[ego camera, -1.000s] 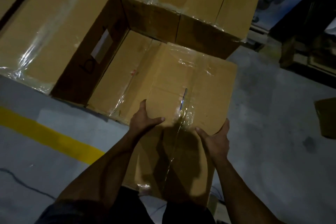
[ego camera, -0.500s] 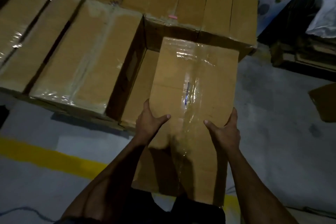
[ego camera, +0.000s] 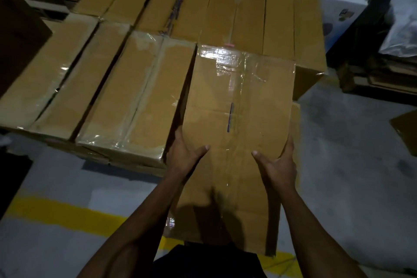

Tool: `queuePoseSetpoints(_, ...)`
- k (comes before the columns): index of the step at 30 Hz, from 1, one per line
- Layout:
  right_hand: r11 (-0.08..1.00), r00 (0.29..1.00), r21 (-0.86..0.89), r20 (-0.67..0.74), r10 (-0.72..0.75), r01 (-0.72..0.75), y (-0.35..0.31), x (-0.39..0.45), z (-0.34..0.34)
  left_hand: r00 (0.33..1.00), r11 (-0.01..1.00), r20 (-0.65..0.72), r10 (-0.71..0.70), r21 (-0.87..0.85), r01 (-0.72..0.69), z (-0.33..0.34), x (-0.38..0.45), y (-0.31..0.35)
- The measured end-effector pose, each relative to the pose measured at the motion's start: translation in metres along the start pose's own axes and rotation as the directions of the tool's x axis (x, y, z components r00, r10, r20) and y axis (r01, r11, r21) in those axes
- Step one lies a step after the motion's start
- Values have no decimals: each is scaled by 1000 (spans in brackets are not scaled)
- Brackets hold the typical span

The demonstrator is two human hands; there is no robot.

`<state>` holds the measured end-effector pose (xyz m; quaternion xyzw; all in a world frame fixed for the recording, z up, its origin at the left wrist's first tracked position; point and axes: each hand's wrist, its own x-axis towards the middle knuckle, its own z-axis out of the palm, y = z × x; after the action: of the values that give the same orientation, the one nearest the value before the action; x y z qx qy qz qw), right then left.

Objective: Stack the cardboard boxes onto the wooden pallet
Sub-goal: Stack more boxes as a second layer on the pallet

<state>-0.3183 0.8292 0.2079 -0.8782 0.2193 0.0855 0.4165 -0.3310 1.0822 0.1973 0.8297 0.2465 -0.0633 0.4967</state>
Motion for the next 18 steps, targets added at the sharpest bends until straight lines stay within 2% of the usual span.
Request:
queuePoseSetpoints(4, 999, 999, -17, 33, 39, -38, -11, 18, 15, 999, 998, 12, -39, 43, 39, -1, 24, -2)
queuePoseSetpoints(18, 997, 995, -22, 64, 77, -76, -49, 119, 52, 1000, 991, 21, -16, 136, 13, 7, 134, 20)
